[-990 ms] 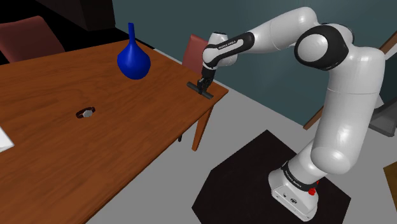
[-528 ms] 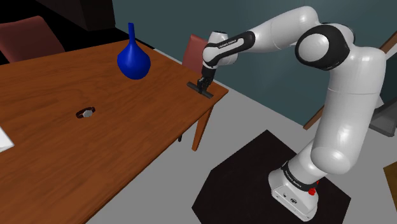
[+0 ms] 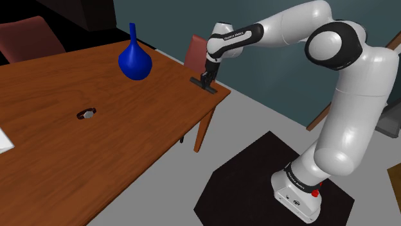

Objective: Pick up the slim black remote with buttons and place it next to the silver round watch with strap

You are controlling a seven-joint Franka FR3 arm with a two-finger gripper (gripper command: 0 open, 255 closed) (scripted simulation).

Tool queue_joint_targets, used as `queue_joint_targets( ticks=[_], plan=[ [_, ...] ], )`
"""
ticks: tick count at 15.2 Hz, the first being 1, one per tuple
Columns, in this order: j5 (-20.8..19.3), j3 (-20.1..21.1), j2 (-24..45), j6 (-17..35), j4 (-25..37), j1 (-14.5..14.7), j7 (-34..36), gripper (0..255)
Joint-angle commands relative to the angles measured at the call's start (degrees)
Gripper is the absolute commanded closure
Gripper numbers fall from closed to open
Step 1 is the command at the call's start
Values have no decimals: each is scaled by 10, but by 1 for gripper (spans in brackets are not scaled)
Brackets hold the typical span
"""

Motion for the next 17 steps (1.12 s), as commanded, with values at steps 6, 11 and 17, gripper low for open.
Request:
queue_joint_targets(
  ticks=[6,11,17],
  plan=[
    [-4,-1,-28,-44,15,1,5,255],
    [-7,2,-43,-66,25,9,20,255],
    [-14,25,-50,-56,13,59,95,255]
  ],
)
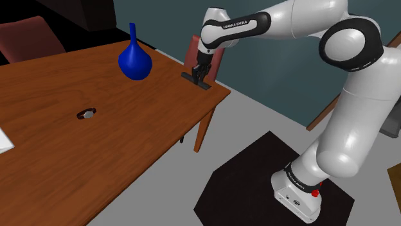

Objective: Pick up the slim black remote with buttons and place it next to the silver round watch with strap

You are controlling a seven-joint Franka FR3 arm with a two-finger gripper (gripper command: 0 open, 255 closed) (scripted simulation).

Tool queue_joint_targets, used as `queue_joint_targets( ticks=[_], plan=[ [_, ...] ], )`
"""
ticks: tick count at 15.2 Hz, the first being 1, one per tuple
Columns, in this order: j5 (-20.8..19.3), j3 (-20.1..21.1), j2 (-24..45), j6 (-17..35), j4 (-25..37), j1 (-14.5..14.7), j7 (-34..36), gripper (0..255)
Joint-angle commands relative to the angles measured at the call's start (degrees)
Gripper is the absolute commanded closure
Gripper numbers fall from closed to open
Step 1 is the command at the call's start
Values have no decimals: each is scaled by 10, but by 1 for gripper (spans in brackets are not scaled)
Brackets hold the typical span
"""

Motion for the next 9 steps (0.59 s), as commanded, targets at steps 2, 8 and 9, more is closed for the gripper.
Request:
queue_joint_targets(
  ticks=[2,8,9],
  plan=[
    [-3,11,2,5,0,24,37,255],
    [-12,34,18,5,22,74,113,255],
    [-14,38,23,4,28,83,125,255]
  ],
)
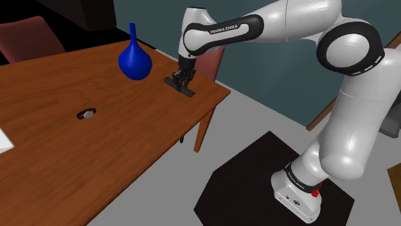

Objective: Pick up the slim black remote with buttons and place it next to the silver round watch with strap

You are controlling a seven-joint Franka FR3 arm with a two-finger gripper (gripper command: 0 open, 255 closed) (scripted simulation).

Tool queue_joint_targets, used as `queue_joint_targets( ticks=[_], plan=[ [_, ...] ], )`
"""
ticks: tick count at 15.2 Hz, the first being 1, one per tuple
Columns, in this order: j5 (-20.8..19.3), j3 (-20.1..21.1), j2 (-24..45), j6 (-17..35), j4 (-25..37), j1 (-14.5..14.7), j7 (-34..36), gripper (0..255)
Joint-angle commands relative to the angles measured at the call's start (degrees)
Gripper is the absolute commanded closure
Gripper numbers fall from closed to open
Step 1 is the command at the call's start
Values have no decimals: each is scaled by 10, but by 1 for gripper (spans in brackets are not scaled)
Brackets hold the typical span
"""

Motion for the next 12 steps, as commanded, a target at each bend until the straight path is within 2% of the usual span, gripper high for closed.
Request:
queue_joint_targets(
  ticks=[1,7,12],
  plan=[
    [-3,7,9,1,10,17,26,255],
    [-16,25,48,-13,69,69,99,255],
    [-28,36,96,-35,142,113,157,255]
  ],
)
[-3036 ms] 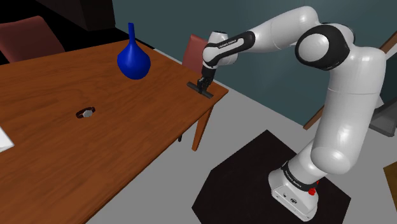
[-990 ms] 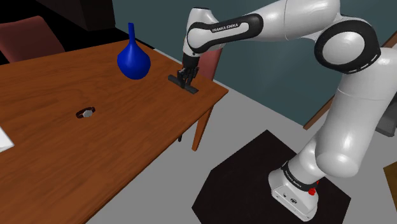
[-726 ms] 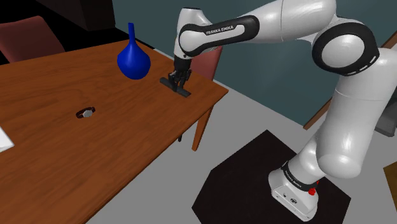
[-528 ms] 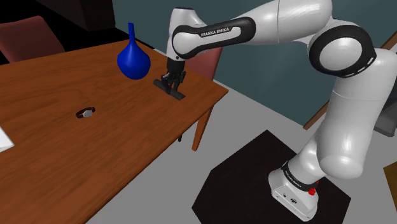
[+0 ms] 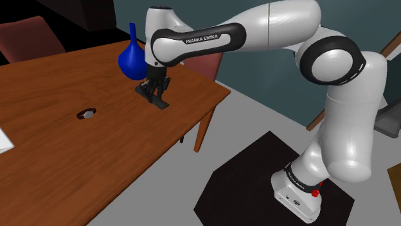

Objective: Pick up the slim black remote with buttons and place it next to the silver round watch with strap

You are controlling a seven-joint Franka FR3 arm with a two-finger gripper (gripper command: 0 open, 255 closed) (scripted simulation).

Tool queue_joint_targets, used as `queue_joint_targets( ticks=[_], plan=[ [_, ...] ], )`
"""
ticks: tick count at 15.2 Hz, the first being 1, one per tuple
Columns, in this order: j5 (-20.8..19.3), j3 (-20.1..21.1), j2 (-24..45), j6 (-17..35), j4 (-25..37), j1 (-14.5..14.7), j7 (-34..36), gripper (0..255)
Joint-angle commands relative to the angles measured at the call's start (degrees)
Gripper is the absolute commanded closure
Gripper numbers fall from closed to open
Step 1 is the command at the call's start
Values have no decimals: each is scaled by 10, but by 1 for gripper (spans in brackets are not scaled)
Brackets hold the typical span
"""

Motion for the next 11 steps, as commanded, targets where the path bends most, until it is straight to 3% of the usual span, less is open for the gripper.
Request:
queue_joint_targets(
  ticks=[1,9,11],
  plan=[
    [-5,4,22,-11,34,19,25,255],
    [-26,13,148,-87,241,97,107,255],
    [-26,13,150,-73,229,97,107,255]
  ],
)
